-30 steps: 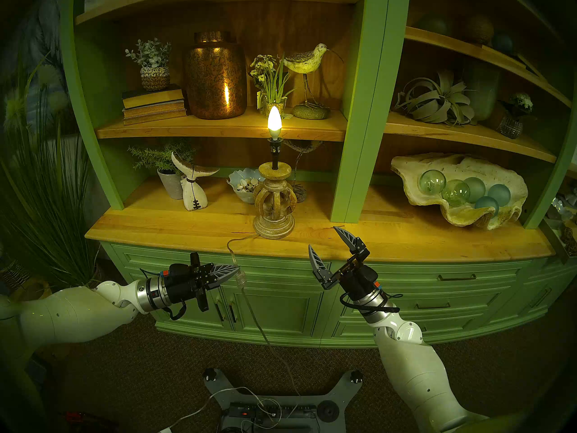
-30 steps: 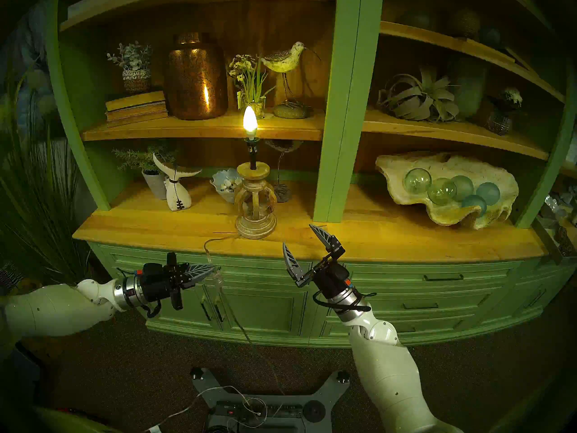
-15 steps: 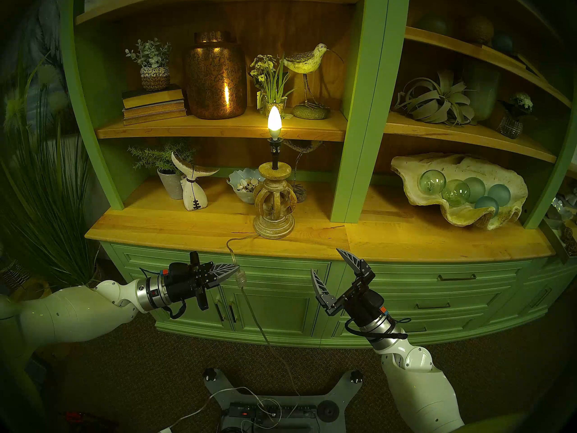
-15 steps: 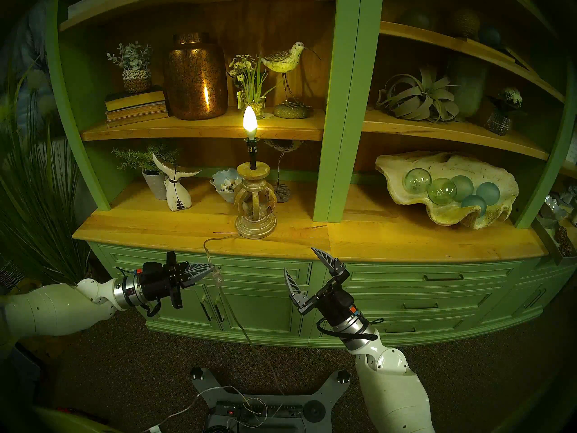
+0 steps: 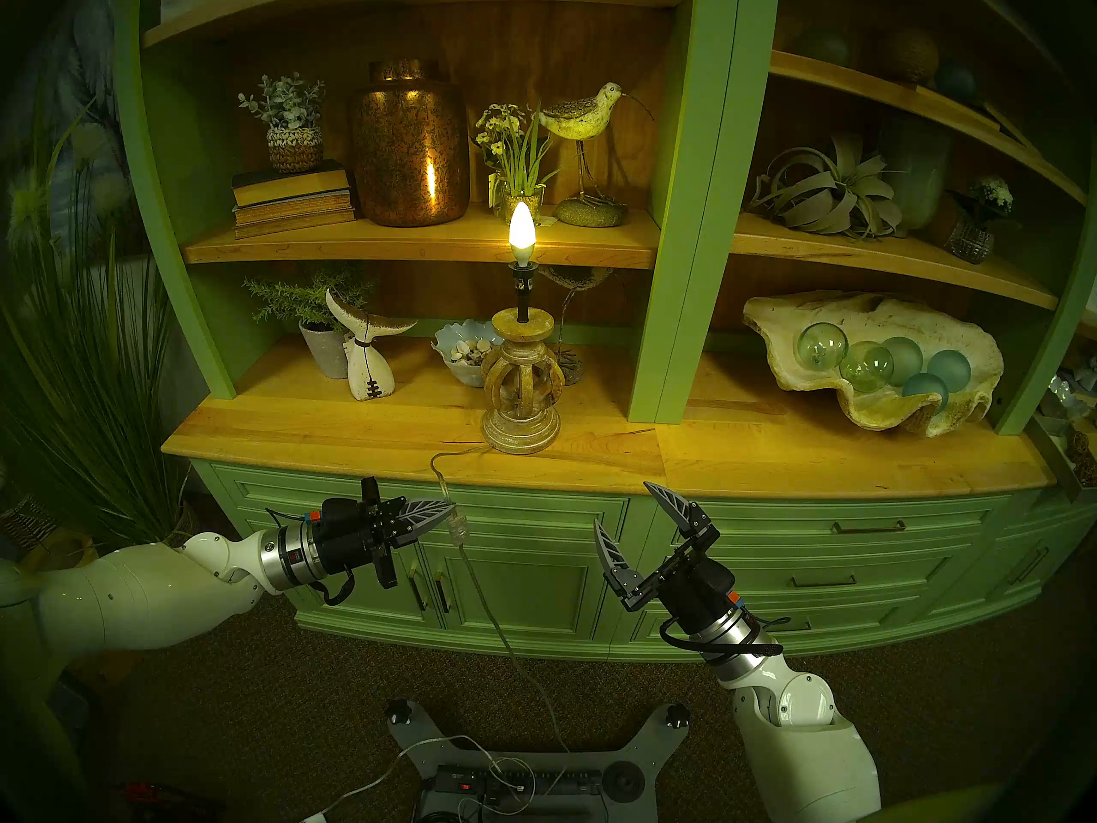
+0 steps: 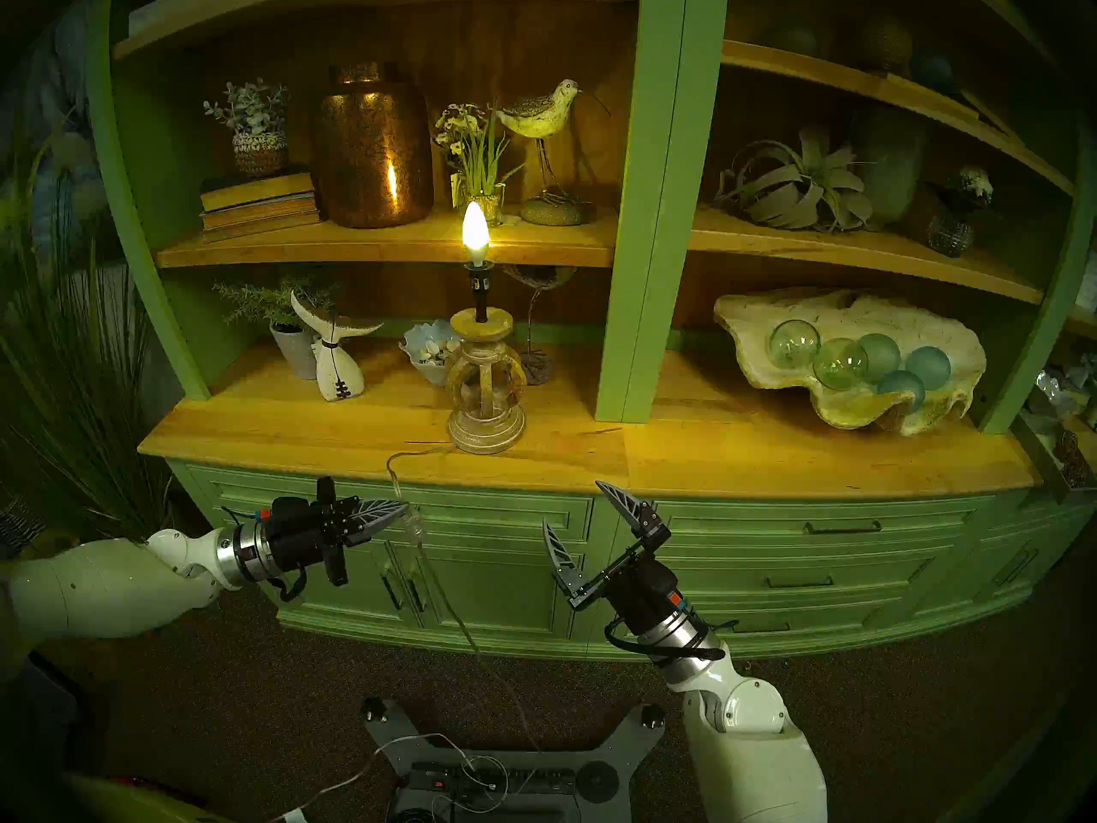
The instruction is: Grab cable and switch light on
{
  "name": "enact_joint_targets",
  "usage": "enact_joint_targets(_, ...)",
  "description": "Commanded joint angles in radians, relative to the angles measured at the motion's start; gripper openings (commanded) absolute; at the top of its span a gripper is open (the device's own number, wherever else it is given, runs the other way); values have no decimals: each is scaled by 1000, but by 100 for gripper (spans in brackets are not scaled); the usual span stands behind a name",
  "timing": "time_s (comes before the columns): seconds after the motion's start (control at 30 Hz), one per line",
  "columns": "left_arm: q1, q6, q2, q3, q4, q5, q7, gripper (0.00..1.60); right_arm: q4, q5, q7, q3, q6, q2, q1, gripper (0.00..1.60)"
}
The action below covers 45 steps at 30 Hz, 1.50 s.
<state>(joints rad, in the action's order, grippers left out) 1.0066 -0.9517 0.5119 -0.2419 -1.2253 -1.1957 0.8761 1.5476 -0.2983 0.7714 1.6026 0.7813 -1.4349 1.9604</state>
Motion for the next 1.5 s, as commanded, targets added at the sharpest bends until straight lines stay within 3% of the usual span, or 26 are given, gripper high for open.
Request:
enact_joint_targets(0.0, -9, -8, -80, -4, -63, 11, 104, 160, 71, 30, -29, 11, -26, -17, 14, 160)
enact_joint_targets(0.27, 91, -8, -168, 5, -31, 4, 73, 160, 78, 50, -38, 16, -43, -24, 19, 160)
enact_joint_targets(0.43, 186, -8, -232, 45, -31, -7, 42, 160, 81, 64, -44, 20, -56, -30, 20, 160)
enact_joint_targets(0.63, 244, -8, -290, 68, -38, -33, -12, 160, 88, 78, -51, 24, -67, -35, 22, 160)
enact_joint_targets(0.87, 254, -8, -338, 28, -45, -77, -102, 160, 95, 97, -59, 29, -80, -44, 24, 160)
enact_joint_targets(1.1, 242, -8, -358, -23, -72, -92, -124, 160, 100, 110, -64, 33, -84, -51, 26, 160)
enact_joint_targets(1.47, 296, -8, -380, -56, -141, -104, -144, 160, 118, 136, -77, 41, -91, -65, 36, 160)
